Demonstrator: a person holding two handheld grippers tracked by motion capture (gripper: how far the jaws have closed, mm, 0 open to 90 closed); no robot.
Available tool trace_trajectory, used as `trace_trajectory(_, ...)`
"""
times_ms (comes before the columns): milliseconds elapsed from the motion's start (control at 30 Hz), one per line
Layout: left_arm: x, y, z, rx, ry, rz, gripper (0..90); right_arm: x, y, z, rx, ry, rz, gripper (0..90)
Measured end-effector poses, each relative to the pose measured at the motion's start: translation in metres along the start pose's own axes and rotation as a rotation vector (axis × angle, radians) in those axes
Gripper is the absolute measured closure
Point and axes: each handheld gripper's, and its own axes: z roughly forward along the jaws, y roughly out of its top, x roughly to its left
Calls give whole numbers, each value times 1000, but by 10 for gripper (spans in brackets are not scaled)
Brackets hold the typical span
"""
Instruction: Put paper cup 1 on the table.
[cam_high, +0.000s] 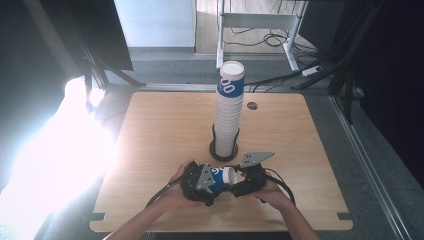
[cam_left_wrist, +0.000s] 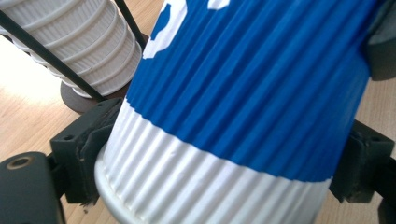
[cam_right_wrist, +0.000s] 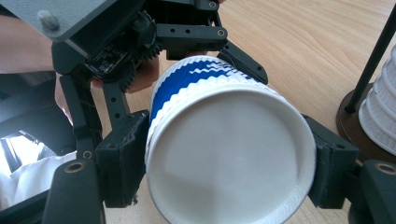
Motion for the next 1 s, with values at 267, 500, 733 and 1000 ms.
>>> trace_trajectory(267, 0, -1, 0, -41, 2, -48, 64, 0, -1, -7, -58, -1, 5, 272)
trace_trajectory(500, 1, -6, -1, -101, -17, -138, 58, -1, -3, -15, -116, -8, 30, 272)
trace_trajectory(733, 3, -13, -2, -162, -21, -233, 66, -3, -5, -23, -167, -29, 41, 272)
trace_trajectory(1000, 5, -25, -4, -203, -7, -327, 88, -5, -8, -28, -217, -58, 61, 272)
